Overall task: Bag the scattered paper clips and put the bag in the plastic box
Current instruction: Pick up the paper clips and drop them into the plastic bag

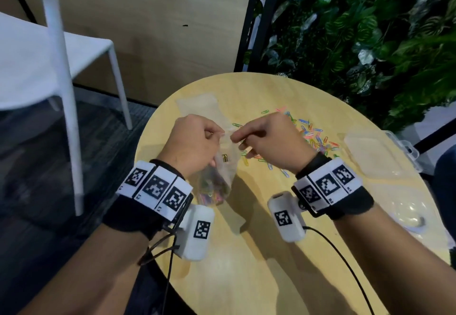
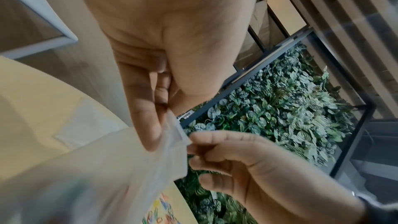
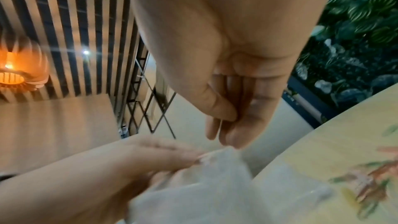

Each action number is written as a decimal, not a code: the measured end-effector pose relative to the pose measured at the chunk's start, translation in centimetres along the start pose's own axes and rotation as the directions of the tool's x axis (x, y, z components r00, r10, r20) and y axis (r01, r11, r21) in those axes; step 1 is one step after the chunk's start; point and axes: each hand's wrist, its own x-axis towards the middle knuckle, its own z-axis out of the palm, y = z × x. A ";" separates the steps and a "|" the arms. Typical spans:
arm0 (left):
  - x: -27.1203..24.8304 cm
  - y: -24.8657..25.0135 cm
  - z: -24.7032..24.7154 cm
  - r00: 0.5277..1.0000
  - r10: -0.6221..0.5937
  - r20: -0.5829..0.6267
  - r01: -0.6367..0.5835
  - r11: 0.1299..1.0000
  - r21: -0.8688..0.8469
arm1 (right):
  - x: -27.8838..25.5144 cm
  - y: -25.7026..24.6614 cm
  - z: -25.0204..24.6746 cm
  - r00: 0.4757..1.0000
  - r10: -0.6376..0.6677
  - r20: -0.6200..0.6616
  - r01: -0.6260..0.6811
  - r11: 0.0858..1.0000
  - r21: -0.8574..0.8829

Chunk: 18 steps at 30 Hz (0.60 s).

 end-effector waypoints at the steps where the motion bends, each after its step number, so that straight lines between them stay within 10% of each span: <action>1: 0.2 -0.3 -0.5 1.000 -0.006 -0.024 0.006 1.000 0.006 | 1.2 0.6 -0.4 0.996 -0.030 -0.080 0.029 0.999 -0.014; 8: 0.8 -1.3 -1.5 0.998 -0.001 -0.057 0.002 1.000 0.024 | 9.1 8.8 1.1 0.979 0.073 0.192 0.074 0.745 -0.663; 18: 0.8 -1.5 -2.1 0.998 -0.001 -0.057 0.002 1.000 0.019 | 9.7 10.5 4.9 0.947 0.066 0.316 0.216 0.596 -0.774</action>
